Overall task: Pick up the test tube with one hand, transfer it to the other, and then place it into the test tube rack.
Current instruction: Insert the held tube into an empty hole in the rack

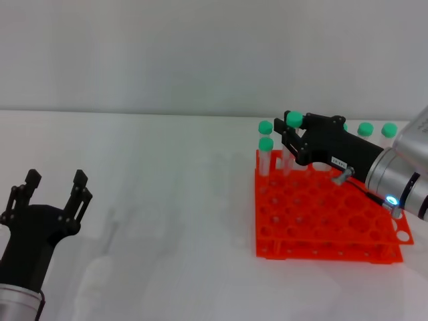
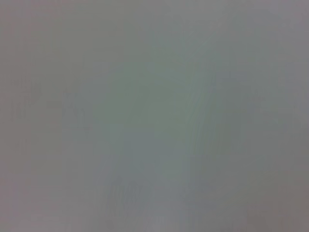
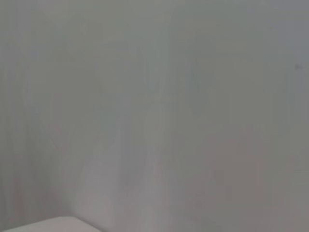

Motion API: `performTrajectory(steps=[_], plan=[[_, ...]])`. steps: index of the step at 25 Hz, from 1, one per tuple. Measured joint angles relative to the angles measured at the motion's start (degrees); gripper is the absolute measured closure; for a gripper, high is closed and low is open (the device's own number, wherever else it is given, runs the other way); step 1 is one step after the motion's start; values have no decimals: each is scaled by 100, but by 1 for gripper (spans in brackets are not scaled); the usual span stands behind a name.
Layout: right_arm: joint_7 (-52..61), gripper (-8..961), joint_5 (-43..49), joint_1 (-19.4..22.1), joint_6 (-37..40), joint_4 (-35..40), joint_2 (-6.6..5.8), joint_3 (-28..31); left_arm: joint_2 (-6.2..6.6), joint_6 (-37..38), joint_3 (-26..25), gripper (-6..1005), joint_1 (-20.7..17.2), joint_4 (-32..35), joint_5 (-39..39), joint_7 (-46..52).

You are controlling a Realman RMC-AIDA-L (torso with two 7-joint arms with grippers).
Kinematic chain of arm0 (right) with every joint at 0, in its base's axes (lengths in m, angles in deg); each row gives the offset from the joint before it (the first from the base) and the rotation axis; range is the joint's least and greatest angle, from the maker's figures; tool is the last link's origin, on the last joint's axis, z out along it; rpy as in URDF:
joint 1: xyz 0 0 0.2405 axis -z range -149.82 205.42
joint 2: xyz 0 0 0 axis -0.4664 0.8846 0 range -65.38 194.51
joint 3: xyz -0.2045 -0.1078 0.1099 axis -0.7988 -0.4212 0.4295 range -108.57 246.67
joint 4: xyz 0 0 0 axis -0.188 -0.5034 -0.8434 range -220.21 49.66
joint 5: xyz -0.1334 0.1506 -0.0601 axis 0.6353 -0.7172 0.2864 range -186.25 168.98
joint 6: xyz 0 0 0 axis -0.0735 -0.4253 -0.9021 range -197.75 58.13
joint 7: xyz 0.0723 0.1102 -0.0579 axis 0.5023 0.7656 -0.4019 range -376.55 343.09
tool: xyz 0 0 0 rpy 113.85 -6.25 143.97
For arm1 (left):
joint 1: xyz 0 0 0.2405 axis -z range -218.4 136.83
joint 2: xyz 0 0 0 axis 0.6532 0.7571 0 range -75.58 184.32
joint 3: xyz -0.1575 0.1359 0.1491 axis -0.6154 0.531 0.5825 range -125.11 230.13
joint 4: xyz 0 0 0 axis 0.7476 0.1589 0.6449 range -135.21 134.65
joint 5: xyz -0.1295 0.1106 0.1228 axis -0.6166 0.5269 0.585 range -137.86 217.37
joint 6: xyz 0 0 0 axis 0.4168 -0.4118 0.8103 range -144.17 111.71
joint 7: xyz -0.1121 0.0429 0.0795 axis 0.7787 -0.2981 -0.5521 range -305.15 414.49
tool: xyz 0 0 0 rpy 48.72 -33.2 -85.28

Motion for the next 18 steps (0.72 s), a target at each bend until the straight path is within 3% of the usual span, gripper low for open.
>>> performTrajectory(steps=[18], plan=[[-458,644,-2,128,-486,141,98,8,0,-25,15,209,-22,-9,-1,46]])
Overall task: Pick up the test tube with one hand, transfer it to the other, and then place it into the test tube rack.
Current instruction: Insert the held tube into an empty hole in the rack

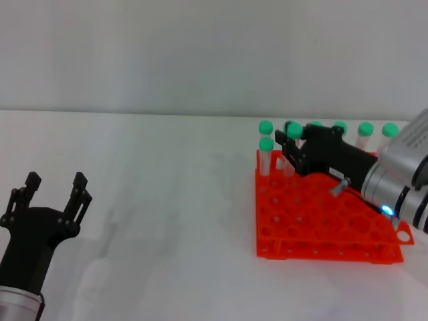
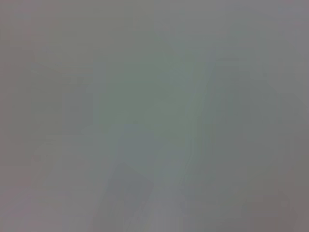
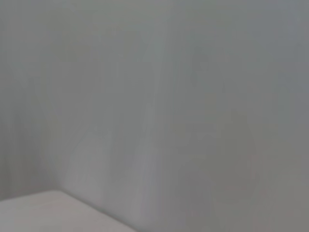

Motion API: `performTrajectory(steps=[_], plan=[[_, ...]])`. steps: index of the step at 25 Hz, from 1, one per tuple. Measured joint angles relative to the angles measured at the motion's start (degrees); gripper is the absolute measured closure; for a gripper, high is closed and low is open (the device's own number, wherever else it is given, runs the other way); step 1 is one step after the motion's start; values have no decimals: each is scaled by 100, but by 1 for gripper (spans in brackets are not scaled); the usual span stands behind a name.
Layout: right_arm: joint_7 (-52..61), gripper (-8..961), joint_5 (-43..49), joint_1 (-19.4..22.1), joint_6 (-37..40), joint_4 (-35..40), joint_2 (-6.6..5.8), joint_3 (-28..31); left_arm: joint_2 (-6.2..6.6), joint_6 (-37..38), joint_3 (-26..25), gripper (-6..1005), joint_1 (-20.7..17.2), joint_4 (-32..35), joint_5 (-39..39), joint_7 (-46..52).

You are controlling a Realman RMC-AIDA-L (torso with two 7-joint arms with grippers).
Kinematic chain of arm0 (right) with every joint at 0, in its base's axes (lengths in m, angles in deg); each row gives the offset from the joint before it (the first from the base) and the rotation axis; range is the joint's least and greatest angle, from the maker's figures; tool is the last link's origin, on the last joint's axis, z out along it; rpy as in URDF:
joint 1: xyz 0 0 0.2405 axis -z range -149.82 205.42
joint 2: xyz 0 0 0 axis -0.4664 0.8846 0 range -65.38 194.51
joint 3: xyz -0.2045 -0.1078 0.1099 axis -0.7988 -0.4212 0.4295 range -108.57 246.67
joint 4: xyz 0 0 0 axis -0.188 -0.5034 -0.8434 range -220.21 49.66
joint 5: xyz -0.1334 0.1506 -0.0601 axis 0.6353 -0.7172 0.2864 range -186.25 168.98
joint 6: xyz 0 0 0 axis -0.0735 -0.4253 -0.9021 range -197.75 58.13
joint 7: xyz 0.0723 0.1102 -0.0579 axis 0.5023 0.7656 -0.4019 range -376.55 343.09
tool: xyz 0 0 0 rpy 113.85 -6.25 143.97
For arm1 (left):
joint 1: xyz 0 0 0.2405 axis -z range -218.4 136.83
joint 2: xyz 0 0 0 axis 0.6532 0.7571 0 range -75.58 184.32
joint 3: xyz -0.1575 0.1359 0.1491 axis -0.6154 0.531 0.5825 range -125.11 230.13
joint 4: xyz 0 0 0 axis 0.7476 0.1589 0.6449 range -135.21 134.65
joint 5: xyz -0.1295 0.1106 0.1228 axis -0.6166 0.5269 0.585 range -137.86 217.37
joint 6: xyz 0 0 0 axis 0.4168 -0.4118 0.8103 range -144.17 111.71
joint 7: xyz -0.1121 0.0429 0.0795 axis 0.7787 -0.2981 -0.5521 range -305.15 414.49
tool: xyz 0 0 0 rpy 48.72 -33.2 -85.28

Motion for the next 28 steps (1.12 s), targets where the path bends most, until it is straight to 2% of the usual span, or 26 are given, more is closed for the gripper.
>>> performTrajectory(steps=[7,15,18,21,26,28], plan=[[-419,634,-14,389,-267,456,-6,45,0,33,21,210,-3,0,3,170],[-435,622,-1,347,-733,593,-17,-6,0,39,30,210,33,1,31,237],[-434,519,2,361,-760,628,-18,-11,0,41,30,210,32,1,34,250],[-422,417,3,507,-743,796,-67,30,0,43,30,210,33,1,34,252],[-399,186,2,784,-700,1039,-177,58,0,39,30,210,31,1,13,253],[-369,158,-1,888,-625,1073,-208,89,0,33,30,211,32,1,11,253]])
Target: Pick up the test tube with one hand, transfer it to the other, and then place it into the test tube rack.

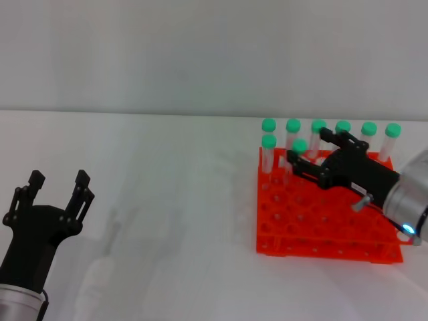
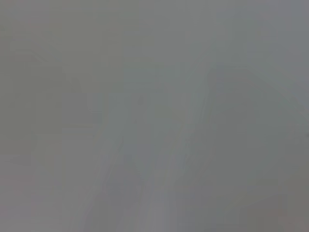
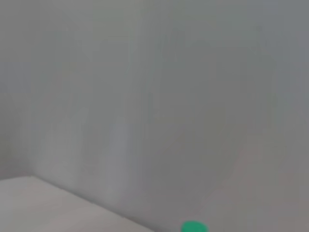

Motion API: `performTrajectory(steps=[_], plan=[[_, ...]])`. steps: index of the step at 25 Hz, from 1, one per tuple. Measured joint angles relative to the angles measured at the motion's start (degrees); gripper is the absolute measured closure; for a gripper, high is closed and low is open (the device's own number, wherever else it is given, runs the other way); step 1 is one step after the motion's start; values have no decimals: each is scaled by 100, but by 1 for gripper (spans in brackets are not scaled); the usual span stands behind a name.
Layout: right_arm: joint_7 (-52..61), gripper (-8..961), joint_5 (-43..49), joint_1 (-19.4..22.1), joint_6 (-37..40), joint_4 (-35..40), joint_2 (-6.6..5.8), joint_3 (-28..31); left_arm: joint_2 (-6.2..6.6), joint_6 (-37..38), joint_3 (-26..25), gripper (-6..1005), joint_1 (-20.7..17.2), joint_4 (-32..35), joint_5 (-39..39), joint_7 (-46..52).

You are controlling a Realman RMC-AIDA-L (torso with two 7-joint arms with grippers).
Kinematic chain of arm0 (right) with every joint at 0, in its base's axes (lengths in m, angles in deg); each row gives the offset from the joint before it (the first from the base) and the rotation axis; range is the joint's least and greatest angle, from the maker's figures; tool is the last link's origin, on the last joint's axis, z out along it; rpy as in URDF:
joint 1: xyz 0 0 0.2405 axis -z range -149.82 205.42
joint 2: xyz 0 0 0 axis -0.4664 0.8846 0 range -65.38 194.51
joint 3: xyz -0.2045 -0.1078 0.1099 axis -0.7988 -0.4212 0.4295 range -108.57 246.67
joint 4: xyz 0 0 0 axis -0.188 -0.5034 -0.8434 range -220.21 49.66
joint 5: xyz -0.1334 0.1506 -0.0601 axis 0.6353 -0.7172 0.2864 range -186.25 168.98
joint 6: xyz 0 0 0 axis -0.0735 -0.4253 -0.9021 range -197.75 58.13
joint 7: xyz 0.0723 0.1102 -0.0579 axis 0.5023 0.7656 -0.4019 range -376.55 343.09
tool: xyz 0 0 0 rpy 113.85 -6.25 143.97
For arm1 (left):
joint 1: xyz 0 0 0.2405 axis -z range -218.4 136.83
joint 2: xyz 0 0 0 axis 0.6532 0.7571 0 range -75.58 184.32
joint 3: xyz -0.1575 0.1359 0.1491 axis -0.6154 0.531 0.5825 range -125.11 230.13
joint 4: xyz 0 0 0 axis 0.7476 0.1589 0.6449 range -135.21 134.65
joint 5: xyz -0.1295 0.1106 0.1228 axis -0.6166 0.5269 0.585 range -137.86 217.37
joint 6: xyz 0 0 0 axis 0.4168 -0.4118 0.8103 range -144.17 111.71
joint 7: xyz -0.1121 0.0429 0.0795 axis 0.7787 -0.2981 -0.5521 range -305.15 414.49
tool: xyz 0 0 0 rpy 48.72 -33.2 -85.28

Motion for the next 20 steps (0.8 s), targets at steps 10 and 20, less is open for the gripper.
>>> performTrajectory(steps=[10,20], plan=[[240,104,11,802,1143,11,-174,314,1,-20,-37,211,3,0,-2,1],[-613,109,-19,1409,2059,-1077,73,2870,9,-40,-43,211,182,-115,-3,0]])
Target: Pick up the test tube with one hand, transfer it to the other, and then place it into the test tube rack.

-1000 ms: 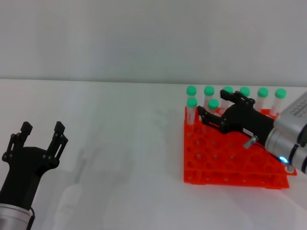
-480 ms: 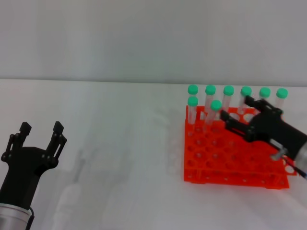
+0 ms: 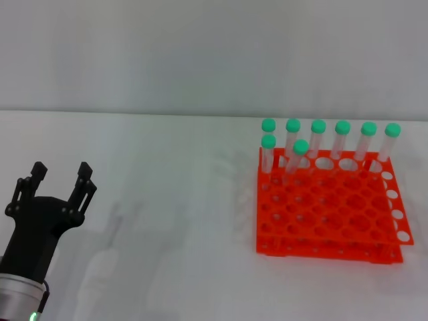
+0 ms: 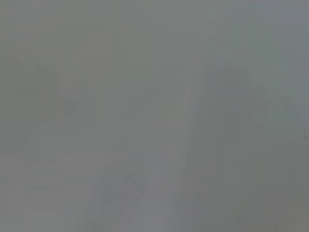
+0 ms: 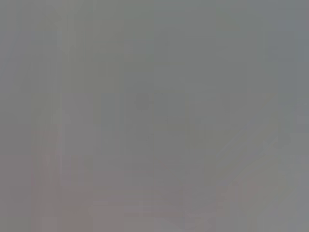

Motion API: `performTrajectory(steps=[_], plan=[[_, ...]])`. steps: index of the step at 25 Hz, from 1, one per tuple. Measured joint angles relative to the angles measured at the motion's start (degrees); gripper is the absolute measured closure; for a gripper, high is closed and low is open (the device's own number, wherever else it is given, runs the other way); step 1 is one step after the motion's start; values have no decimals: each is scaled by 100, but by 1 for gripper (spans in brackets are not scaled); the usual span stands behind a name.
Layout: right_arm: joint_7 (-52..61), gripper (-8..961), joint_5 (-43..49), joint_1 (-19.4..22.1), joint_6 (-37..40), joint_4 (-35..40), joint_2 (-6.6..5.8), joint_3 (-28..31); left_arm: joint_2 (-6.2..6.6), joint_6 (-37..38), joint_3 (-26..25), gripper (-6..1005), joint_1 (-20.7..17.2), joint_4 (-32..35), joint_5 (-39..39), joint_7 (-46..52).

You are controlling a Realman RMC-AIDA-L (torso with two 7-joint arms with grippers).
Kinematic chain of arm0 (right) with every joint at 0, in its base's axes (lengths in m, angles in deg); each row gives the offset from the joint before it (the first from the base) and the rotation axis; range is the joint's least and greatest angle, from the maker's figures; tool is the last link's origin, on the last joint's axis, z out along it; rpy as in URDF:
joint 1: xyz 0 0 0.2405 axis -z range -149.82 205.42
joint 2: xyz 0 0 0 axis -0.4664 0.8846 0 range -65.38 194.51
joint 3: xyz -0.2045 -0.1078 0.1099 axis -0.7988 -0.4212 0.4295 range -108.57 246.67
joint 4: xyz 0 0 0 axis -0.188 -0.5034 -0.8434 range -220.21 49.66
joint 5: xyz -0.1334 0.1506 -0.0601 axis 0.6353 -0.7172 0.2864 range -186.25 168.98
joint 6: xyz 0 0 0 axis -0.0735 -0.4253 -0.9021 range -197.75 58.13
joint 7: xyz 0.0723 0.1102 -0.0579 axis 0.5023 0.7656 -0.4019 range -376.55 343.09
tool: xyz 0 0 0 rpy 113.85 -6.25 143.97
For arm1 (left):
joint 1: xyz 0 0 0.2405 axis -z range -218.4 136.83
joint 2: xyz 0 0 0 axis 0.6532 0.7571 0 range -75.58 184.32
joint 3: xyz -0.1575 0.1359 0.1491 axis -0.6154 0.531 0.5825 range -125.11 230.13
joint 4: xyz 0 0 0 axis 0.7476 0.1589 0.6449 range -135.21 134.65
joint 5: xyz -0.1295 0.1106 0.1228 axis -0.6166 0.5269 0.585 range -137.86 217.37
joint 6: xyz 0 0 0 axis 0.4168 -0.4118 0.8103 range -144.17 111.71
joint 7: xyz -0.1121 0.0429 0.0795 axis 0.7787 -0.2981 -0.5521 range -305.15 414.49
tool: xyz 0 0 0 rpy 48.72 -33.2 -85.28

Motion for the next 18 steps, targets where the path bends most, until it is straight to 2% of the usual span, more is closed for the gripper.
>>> performTrajectory(steps=[4,11,18], plan=[[-433,111,-42,15,-31,-253,71,478,0,-36,-1,212,132,-152,-5,55],[-449,115,-51,2,-95,-359,79,509,1,-72,-2,212,331,-492,-16,782],[-452,115,-58,-32,-184,-492,85,515,1,-77,-1,212,340,-549,-166,952]])
